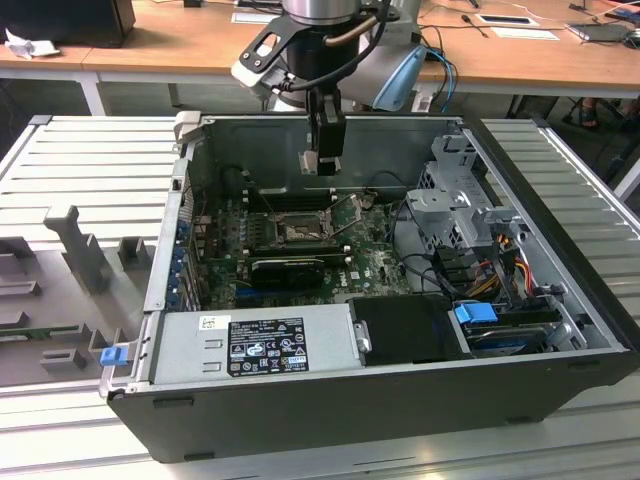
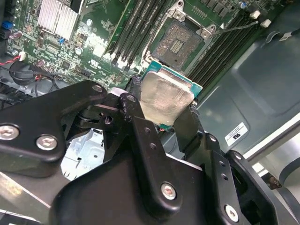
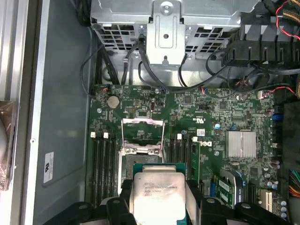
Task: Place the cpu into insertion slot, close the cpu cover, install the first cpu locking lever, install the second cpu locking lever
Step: 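Place the cpu into insertion slot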
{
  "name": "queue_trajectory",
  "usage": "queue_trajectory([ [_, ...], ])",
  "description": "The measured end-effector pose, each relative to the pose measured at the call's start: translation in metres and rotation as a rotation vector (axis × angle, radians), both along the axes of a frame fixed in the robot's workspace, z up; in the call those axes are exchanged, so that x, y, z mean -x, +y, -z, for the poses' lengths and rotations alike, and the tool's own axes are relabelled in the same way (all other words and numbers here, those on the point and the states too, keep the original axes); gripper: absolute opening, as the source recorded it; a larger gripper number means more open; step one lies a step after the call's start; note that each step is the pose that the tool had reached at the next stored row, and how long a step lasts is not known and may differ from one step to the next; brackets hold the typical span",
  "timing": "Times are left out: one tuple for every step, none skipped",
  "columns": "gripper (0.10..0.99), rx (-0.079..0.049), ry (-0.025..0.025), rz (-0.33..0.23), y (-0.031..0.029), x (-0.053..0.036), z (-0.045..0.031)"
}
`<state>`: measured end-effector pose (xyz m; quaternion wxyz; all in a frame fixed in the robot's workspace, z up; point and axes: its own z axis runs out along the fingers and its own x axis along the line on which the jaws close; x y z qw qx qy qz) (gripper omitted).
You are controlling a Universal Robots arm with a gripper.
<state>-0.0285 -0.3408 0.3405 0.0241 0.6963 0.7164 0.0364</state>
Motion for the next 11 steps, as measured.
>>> queue_trajectory([
  [0.529,0.000,-0.0001,0.000,0.0000,0.0000,0.0004],
  [0.529,-0.001,-0.0001,0.000,0.0000,0.0000,0.0009],
  [0.529,-0.001,-0.0001,0.000,0.0000,0.0000,0.0016],
  [0.529,-0.001,-0.0001,0.000,0.0000,0.0000,0.0024],
  [0.529,-0.001,0.0000,0.000,0.0000,0.0000,0.0031],
  [0.529,0.000,0.0000,0.000,0.0000,0.0000,0.0036],
  [0.529,-0.001,0.0000,0.000,0.0000,0.0000,0.0042],
  [0.529,-0.004,0.0000,0.000,0.0000,0.0000,0.0048],
  [0.529,-0.005,-0.0001,0.000,0.0000,0.0000,0.0056],
  [0.529,-0.006,0.0000,0.000,0.0000,0.0000,0.0069],
  [0.529,-0.007,0.0000,0.000,0.0000,0.0000,0.0114],
])
